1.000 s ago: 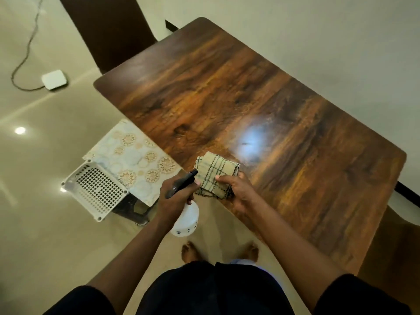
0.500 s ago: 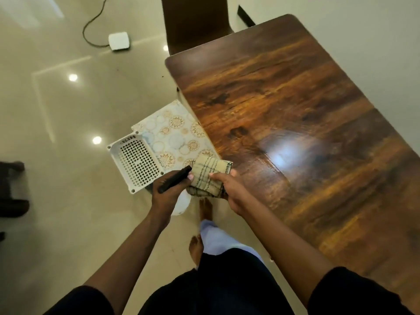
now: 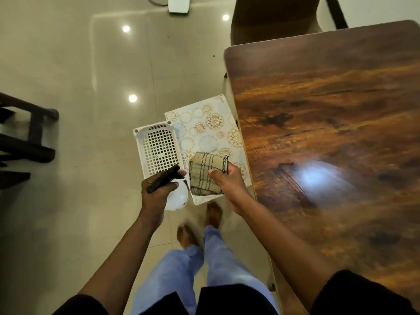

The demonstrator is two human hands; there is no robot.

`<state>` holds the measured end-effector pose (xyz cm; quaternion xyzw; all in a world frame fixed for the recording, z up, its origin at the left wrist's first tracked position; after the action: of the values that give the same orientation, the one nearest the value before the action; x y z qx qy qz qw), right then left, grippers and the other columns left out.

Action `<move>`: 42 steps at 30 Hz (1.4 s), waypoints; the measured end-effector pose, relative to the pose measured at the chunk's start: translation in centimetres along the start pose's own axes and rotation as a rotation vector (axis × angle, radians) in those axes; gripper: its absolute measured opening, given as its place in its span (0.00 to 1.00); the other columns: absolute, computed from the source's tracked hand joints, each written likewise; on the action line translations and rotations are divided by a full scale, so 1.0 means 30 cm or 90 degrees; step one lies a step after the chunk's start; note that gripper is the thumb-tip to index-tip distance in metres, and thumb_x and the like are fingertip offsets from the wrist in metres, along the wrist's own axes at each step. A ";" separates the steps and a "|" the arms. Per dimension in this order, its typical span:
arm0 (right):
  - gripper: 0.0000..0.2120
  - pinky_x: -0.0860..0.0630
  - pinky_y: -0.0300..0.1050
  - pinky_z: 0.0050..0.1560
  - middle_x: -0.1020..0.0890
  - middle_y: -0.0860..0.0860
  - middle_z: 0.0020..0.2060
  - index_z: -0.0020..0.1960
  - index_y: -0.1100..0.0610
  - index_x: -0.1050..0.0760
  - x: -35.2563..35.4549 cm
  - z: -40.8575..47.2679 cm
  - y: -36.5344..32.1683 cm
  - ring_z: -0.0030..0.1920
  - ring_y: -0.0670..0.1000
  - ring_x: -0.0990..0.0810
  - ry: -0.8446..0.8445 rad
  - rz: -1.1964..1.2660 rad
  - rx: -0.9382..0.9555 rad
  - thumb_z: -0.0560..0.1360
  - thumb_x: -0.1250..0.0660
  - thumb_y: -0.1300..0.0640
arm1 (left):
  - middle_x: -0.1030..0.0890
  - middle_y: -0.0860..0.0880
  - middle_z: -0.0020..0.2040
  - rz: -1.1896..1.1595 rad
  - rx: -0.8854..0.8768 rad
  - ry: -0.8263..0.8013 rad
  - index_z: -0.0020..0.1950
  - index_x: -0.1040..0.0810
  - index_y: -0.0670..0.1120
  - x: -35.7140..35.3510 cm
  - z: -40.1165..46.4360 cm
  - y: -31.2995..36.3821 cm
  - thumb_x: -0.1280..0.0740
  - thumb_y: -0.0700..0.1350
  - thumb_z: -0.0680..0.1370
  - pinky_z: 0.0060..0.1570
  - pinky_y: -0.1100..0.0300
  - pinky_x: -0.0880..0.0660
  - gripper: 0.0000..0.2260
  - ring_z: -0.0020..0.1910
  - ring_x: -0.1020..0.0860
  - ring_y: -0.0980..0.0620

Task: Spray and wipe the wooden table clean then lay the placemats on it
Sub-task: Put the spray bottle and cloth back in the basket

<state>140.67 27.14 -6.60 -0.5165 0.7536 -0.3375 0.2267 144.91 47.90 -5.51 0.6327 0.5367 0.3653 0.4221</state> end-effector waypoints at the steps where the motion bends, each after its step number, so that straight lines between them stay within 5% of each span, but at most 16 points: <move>1: 0.10 0.17 0.49 0.57 0.12 0.51 0.54 0.62 0.56 0.19 -0.013 0.033 0.007 0.54 0.50 0.14 -0.003 -0.011 -0.005 0.81 0.31 0.61 | 0.13 0.37 0.54 -0.006 -0.001 0.000 0.59 0.16 0.31 0.008 0.034 -0.015 0.38 0.21 0.75 0.57 0.60 0.23 0.18 0.58 0.15 0.45; 4: 0.09 0.17 0.53 0.60 0.12 0.49 0.53 0.61 0.53 0.18 -0.047 0.126 0.028 0.54 0.49 0.14 -0.005 -0.034 -0.015 0.81 0.31 0.60 | 0.13 0.36 0.55 -0.027 -0.013 -0.009 0.56 0.15 0.33 0.032 0.136 -0.067 0.34 0.25 0.74 0.59 0.52 0.23 0.14 0.60 0.16 0.38; 11: 0.10 0.18 0.38 0.49 0.12 0.46 0.51 0.59 0.51 0.17 -0.117 0.323 0.068 0.50 0.44 0.13 0.012 -0.039 0.013 0.81 0.31 0.62 | 0.12 0.38 0.52 -0.075 -0.025 -0.007 0.54 0.15 0.35 0.114 0.374 -0.225 0.33 0.28 0.70 0.59 0.47 0.22 0.15 0.57 0.16 0.35; 21: 0.09 0.18 0.47 0.60 0.12 0.48 0.53 0.60 0.56 0.19 -0.177 0.492 0.137 0.54 0.47 0.13 0.021 0.006 -0.030 0.81 0.30 0.62 | 0.11 0.42 0.50 -0.087 -0.018 -0.051 0.55 0.16 0.31 0.163 0.552 -0.410 0.37 0.22 0.67 0.64 0.48 0.23 0.20 0.62 0.17 0.35; 25: 0.09 0.19 0.53 0.64 0.12 0.47 0.53 0.60 0.53 0.19 -0.189 0.529 0.149 0.55 0.47 0.13 0.035 -0.018 -0.027 0.81 0.30 0.60 | 0.16 0.32 0.54 -0.075 -0.013 -0.081 0.61 0.20 0.30 0.162 0.582 -0.451 0.37 0.24 0.67 0.68 0.48 0.24 0.23 0.66 0.19 0.36; 29: 0.08 0.20 0.56 0.65 0.12 0.47 0.53 0.58 0.51 0.19 -0.195 0.548 0.158 0.55 0.47 0.14 0.040 -0.033 -0.025 0.81 0.30 0.60 | 0.15 0.34 0.55 -0.068 -0.011 -0.115 0.63 0.21 0.27 0.155 0.592 -0.480 0.37 0.25 0.67 0.68 0.44 0.24 0.24 0.66 0.18 0.38; 32: 0.07 0.18 0.51 0.62 0.12 0.47 0.52 0.55 0.51 0.19 -0.201 0.554 0.160 0.53 0.47 0.13 0.036 -0.032 -0.018 0.81 0.30 0.61 | 0.14 0.35 0.55 -0.065 -0.013 -0.139 0.62 0.20 0.28 0.154 0.593 -0.503 0.37 0.23 0.67 0.74 0.37 0.30 0.23 0.69 0.20 0.38; 36: 0.08 0.19 0.50 0.62 0.12 0.48 0.53 0.58 0.53 0.19 -0.208 0.560 0.171 0.53 0.47 0.13 0.038 -0.039 -0.015 0.81 0.31 0.62 | 0.14 0.38 0.56 -0.048 -0.016 -0.135 0.59 0.18 0.31 0.155 0.589 -0.524 0.36 0.25 0.67 0.79 0.50 0.36 0.21 0.72 0.22 0.40; 39: 0.08 0.19 0.54 0.64 0.12 0.48 0.52 0.59 0.54 0.19 -0.212 0.566 0.183 0.54 0.48 0.13 0.046 -0.040 -0.018 0.81 0.30 0.62 | 0.13 0.40 0.56 -0.026 -0.045 -0.155 0.57 0.15 0.37 0.133 0.578 -0.524 0.35 0.26 0.67 0.80 0.35 0.42 0.21 0.73 0.23 0.37; 42: 0.10 0.20 0.58 0.65 0.12 0.48 0.53 0.61 0.56 0.19 -0.216 0.572 0.193 0.54 0.49 0.13 0.053 -0.048 -0.020 0.80 0.30 0.62 | 0.14 0.41 0.59 0.061 -0.050 -0.166 0.56 0.17 0.38 0.112 0.563 -0.520 0.35 0.26 0.67 0.82 0.34 0.54 0.21 0.75 0.24 0.44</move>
<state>151.24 29.84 -22.44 -0.5338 0.7474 -0.3551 0.1742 155.12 49.88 -26.30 0.6824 0.4319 0.3207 0.4949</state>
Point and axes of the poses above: each hand's wrist, its own z-axis towards the middle knuckle, its own x-axis out of the back of the hand, y = z × x, the point moved 4 cm from there along z, towards the middle knuckle
